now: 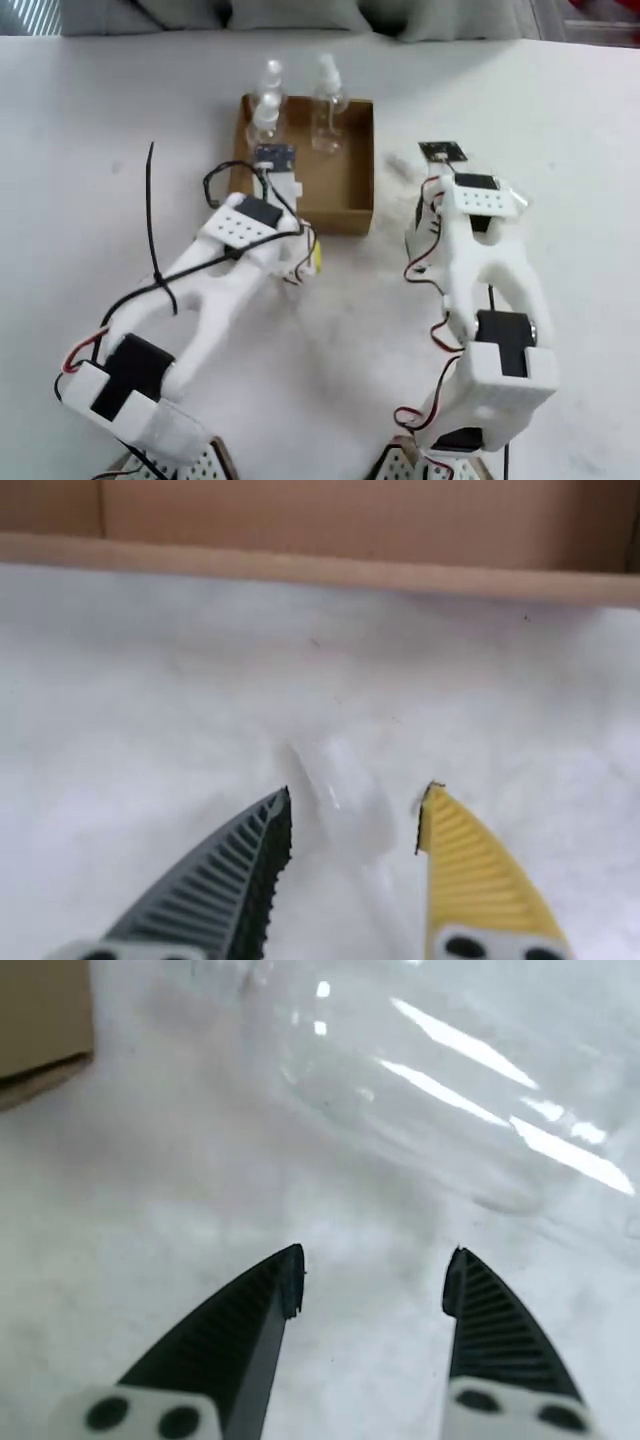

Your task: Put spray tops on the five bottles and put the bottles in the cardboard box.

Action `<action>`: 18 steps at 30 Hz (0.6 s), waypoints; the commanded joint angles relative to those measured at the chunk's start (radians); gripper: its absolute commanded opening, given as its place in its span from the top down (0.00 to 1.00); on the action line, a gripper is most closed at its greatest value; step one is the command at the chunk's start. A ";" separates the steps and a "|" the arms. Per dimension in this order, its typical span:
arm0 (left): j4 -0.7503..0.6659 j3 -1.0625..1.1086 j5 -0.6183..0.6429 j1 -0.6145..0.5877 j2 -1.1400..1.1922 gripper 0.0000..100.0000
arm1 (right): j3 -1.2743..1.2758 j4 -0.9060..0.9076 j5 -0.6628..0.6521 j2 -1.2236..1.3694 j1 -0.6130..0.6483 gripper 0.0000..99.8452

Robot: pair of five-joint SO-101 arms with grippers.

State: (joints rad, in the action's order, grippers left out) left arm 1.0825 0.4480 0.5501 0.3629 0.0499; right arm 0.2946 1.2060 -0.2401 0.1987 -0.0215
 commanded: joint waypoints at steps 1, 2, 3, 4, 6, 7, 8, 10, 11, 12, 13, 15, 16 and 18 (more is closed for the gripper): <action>0.006 -0.008 0.008 -0.012 -0.015 0.78 | -0.003 0.007 -0.014 -0.013 0.028 0.79; 0.005 0.002 0.006 -0.012 -0.015 0.78 | 0.000 0.007 -0.014 -0.013 0.030 0.79; 0.000 0.011 0.006 -0.008 -0.015 0.78 | 0.000 0.008 -0.014 -0.013 0.030 0.79; 0.000 0.014 0.005 -0.010 -0.015 0.78 | 0.000 0.008 -0.014 -0.013 0.030 0.79; 0.005 0.018 0.005 -0.027 -0.015 0.78 | 0.000 0.007 -0.015 -0.013 0.031 0.79; 0.006 0.018 0.005 -0.038 -0.015 0.78 | 0.000 0.007 -0.015 -0.013 0.031 0.79; 0.006 0.018 0.005 -0.050 -0.015 0.78 | 0.000 0.007 -0.015 -0.013 0.036 0.79; 0.002 0.018 0.005 -0.064 -0.013 0.78 | 0.002 0.007 -0.028 -0.010 0.048 0.79; 0.002 0.018 0.005 -0.065 -0.013 0.78 | 0.002 0.008 -0.046 -0.007 0.051 0.79; 0.002 0.020 0.005 -0.061 -0.013 0.78 | 0.003 0.008 -0.057 -0.005 0.054 0.79; 0.002 0.020 0.005 -0.056 -0.013 0.78 | 0.003 0.008 -0.058 -0.005 0.056 0.79; 0.002 0.020 0.005 -0.048 -0.012 0.78 | 0.003 0.008 -0.057 -0.005 0.056 0.79; 0.005 0.021 0.005 -0.041 -0.012 0.78 | 0.003 0.008 -0.057 -0.005 0.056 0.79; 0.002 0.038 0.005 -0.016 -0.012 0.78 | 0.003 0.007 -0.058 -0.005 0.056 0.79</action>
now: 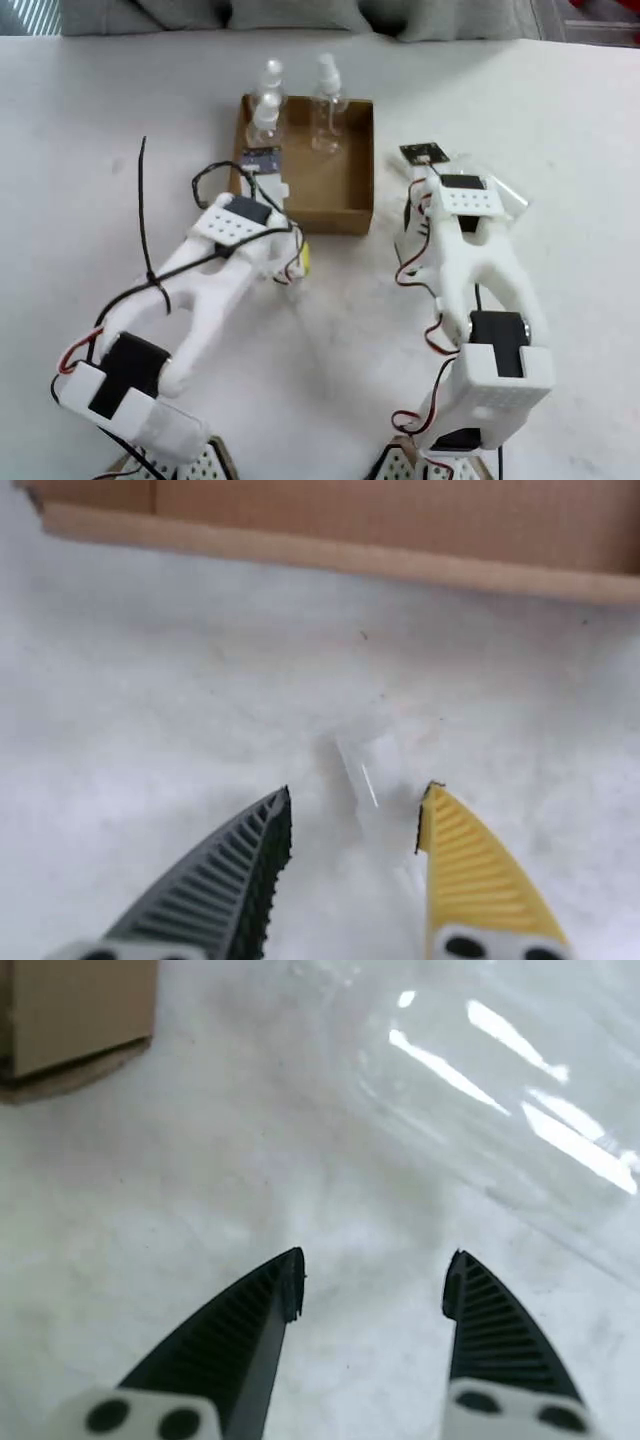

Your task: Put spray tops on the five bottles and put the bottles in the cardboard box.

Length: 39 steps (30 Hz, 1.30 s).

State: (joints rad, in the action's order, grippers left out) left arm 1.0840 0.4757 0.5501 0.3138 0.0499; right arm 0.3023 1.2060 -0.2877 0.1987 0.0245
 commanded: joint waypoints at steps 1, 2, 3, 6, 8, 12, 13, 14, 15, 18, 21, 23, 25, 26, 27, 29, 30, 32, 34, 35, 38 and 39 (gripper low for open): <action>-0.002 0.018 0.005 0.048 -0.012 0.78 | -0.005 0.007 -0.011 -0.005 0.012 0.79; -0.002 0.025 0.005 0.065 -0.012 0.78 | -0.005 0.007 -0.011 -0.004 0.012 0.79; -0.002 0.026 0.005 0.084 -0.012 0.78 | -0.005 0.007 -0.011 -0.004 0.012 0.79; -0.002 0.031 0.005 0.107 -0.013 0.78 | -0.005 0.005 -0.012 -0.004 0.012 0.79; -0.002 0.031 0.003 0.105 -0.013 0.78 | -0.005 0.005 -0.012 -0.004 0.012 0.79; -0.002 0.035 0.003 0.105 -0.012 0.78 | -0.005 0.005 -0.014 -0.004 0.013 0.79; -0.002 0.035 0.003 0.107 -0.012 0.78 | -0.005 0.005 -0.014 -0.004 0.013 0.79; -0.002 0.035 0.003 0.107 -0.007 0.78 | -0.005 0.005 -0.014 -0.004 0.013 0.79; -0.002 0.029 0.003 0.105 0.005 0.78 | -0.005 0.005 -0.014 -0.004 0.013 0.79; -0.041 0.021 0.005 0.104 0.076 0.78 | -0.003 0.005 -0.015 -0.004 0.022 0.79; -0.064 -0.012 0.009 0.102 0.154 0.78 | 0.011 -0.002 -0.015 -0.005 0.027 0.79; -0.023 -0.063 0.011 0.094 0.173 0.78 | 0.015 -0.008 -0.015 -0.008 0.027 0.79; 0.017 -0.094 0.011 0.088 0.171 0.78 | 0.015 -0.008 -0.015 -0.008 0.027 0.79; 0.034 -0.106 0.011 0.087 0.171 0.78 | 0.015 -0.008 -0.015 -0.008 0.027 0.79; 0.044 -0.110 0.011 0.087 0.171 0.78 | 0.015 -0.008 -0.015 -0.008 0.027 0.79; 0.044 -0.112 0.012 0.090 0.171 0.78 | 0.015 -0.008 -0.015 -0.008 0.027 0.79; 0.043 -0.115 0.014 0.091 0.171 0.78 | 0.015 -0.008 -0.015 -0.007 0.027 0.79; 0.043 -0.127 0.041 0.093 0.171 0.78 | 0.015 -0.008 -0.017 -0.007 0.028 0.79; 0.044 -0.144 0.063 0.094 0.171 0.78 | 0.015 -0.008 -0.017 -0.007 0.028 0.79; 0.044 -0.147 0.066 0.096 0.171 0.78 | 0.015 -0.008 -0.017 -0.007 0.028 0.79; 0.043 -0.149 0.069 0.101 0.170 0.78 | 0.015 -0.008 -0.038 -0.005 0.028 0.79; 0.043 -0.149 0.071 0.101 0.170 0.78 | 0.015 -0.008 -0.044 -0.005 0.028 0.79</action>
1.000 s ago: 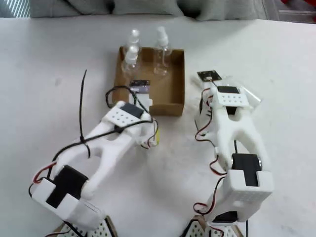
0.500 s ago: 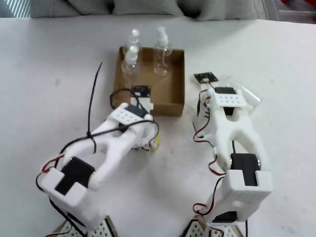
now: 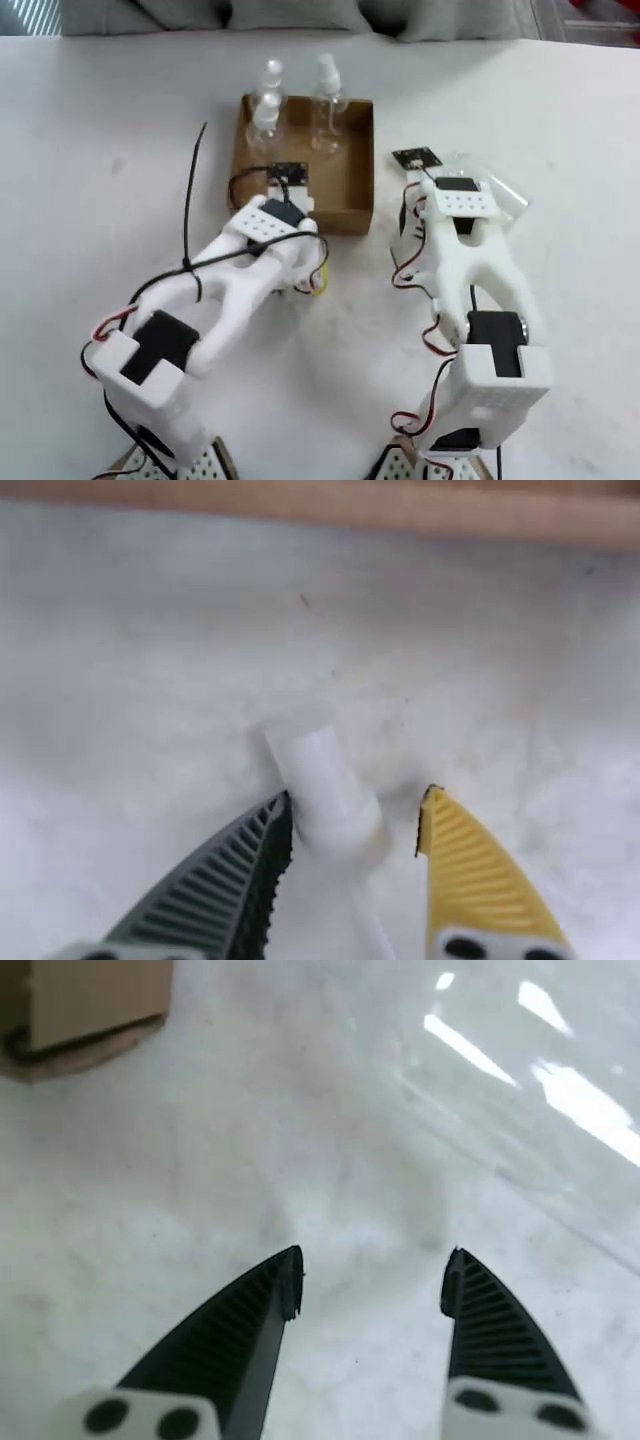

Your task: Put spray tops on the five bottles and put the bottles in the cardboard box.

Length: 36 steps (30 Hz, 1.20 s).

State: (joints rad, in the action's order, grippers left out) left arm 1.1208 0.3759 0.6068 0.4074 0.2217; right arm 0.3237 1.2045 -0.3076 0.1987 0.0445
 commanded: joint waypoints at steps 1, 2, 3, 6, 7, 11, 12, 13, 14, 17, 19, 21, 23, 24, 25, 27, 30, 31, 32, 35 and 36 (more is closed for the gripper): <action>0.006 -0.051 0.020 0.004 -0.002 0.78 | -0.006 -0.007 -0.026 -0.005 0.008 0.79; 0.006 -0.051 0.028 0.004 -0.002 0.78 | -0.006 -0.007 -0.026 -0.005 0.008 0.79; 0.006 -0.051 0.029 0.007 -0.002 0.78 | -0.006 -0.007 -0.028 -0.005 0.008 0.79; 0.006 -0.043 0.028 0.013 -0.001 0.78 | -0.006 -0.007 -0.028 -0.005 0.008 0.79; 0.009 -0.041 0.021 0.021 0.001 0.78 | -0.006 -0.007 -0.028 -0.005 0.010 0.79; 0.005 -0.041 -0.003 0.038 0.007 0.90 | -0.006 -0.007 -0.029 -0.004 0.022 0.79; -0.003 -0.043 -0.005 0.033 0.007 0.95 | -0.006 -0.007 -0.029 -0.004 0.022 0.79; -0.021 -0.040 -0.005 0.031 0.007 0.99 | -0.006 -0.007 -0.029 -0.004 0.022 0.79; -0.031 -0.038 -0.005 0.030 0.007 0.97 | -0.006 -0.007 -0.029 -0.004 0.022 0.79; -0.029 -0.038 -0.005 0.030 0.008 0.96 | -0.005 -0.007 -0.029 -0.004 0.022 0.79; -0.029 -0.038 -0.008 0.033 0.007 0.98 | -0.005 -0.007 -0.029 -0.004 0.022 0.79; -0.006 -0.040 -0.061 0.038 -0.001 0.98 | -0.005 -0.007 -0.031 -0.004 0.024 0.79; 0.015 -0.049 -0.118 0.041 -0.001 0.98 | -0.005 -0.005 -0.031 -0.004 0.024 0.79; 0.018 -0.049 -0.126 0.041 -0.002 0.98 | -0.005 -0.005 -0.031 -0.004 0.024 0.79; 0.020 -0.049 -0.124 0.039 -0.002 0.98 | -0.005 -0.005 -0.031 -0.004 0.024 0.79; 0.020 -0.049 -0.127 0.036 -0.004 0.98 | -0.005 -0.005 -0.031 -0.007 0.024 0.79; 0.020 -0.041 -0.132 0.031 -0.050 0.98 | -0.005 -0.004 -0.031 -0.013 0.025 0.79; 0.020 -0.038 -0.132 0.030 -0.074 0.98 | -0.005 -0.004 -0.031 -0.013 0.025 0.79; 0.020 -0.032 -0.132 0.028 -0.099 0.98 | -0.005 -0.004 -0.031 -0.013 0.025 0.79; -0.017 0.023 -0.132 0.007 -0.174 0.98 | -0.005 -0.004 -0.031 -0.013 0.025 0.79; -0.040 0.046 -0.132 -0.004 -0.196 0.98 | -0.005 -0.004 -0.031 -0.013 0.027 0.79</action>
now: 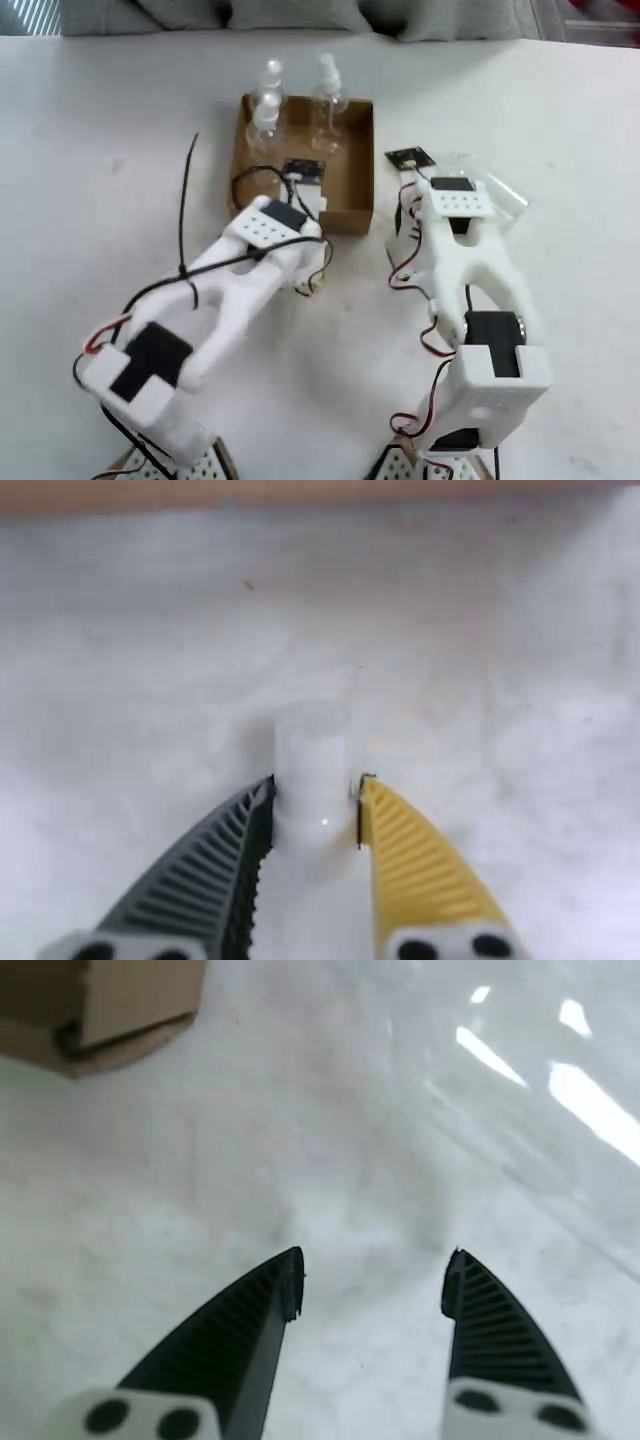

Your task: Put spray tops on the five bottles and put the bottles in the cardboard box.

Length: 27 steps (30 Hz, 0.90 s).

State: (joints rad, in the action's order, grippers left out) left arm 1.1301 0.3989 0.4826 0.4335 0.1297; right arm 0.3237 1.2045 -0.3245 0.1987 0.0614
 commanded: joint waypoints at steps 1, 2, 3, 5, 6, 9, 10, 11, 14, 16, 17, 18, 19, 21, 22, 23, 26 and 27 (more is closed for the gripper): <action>-0.072 0.046 -0.008 -0.042 -0.124 0.98 | -0.005 -0.004 -0.014 -0.013 0.016 0.79; -0.094 0.069 -0.008 -0.054 -0.142 0.98 | -0.003 -0.002 -0.015 -0.013 0.027 0.79; -0.112 0.087 -0.008 -0.065 -0.157 0.98 | 0.000 -0.001 -0.018 -0.013 0.036 0.79; -0.144 0.121 -0.008 -0.090 -0.176 0.98 | 0.025 0.002 -0.057 -0.019 0.053 0.79; -0.155 0.137 -0.008 -0.104 -0.182 0.98 | 0.031 0.012 -0.069 -0.030 0.061 0.79; -0.190 0.189 -0.008 -0.162 -0.191 0.98 | 0.035 0.077 -0.078 -0.084 0.068 0.79; -0.206 0.209 -0.008 -0.185 -0.191 0.98 | 0.034 0.101 -0.080 -0.108 0.068 0.79; -0.222 0.227 -0.008 -0.209 -0.191 0.98 | 0.034 0.125 -0.080 -0.134 0.068 0.79; -0.292 0.270 -0.008 -0.272 -0.191 0.98 | 0.032 0.211 -0.133 -0.229 0.065 0.79; -0.331 0.287 -0.008 -0.306 -0.191 0.98 | 0.031 0.248 -0.232 -0.302 0.053 0.79; -0.344 0.292 -0.008 -0.321 -0.191 0.98 | 0.031 0.254 -0.278 -0.341 0.036 0.79; -0.351 0.298 -0.008 -0.334 -0.191 0.98 | 0.029 0.254 -0.316 -0.381 0.019 0.79; -0.353 0.299 -0.008 -0.344 -0.191 0.98 | 0.025 0.251 -0.358 -0.420 0.004 0.79; -0.353 0.307 -0.009 -0.361 -0.186 0.98 | -0.017 0.251 -0.427 -0.481 -0.022 0.79; -0.353 0.315 -0.011 -0.369 -0.186 0.98 | -0.043 0.254 -0.457 -0.504 -0.036 0.79; -0.353 0.321 -0.026 -0.374 -0.186 0.98 | -0.071 0.257 -0.486 -0.515 -0.047 0.79; -0.353 0.333 -0.120 -0.372 -0.188 0.98 | -0.163 0.309 -0.571 -0.493 -0.056 0.79; -0.353 0.336 -0.138 -0.372 -0.189 0.98 | -0.192 0.331 -0.595 -0.470 -0.058 0.79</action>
State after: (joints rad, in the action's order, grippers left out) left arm 0.7910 0.7319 0.4043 0.0744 -0.0161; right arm 0.2363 1.4868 -0.8431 -0.2677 0.0199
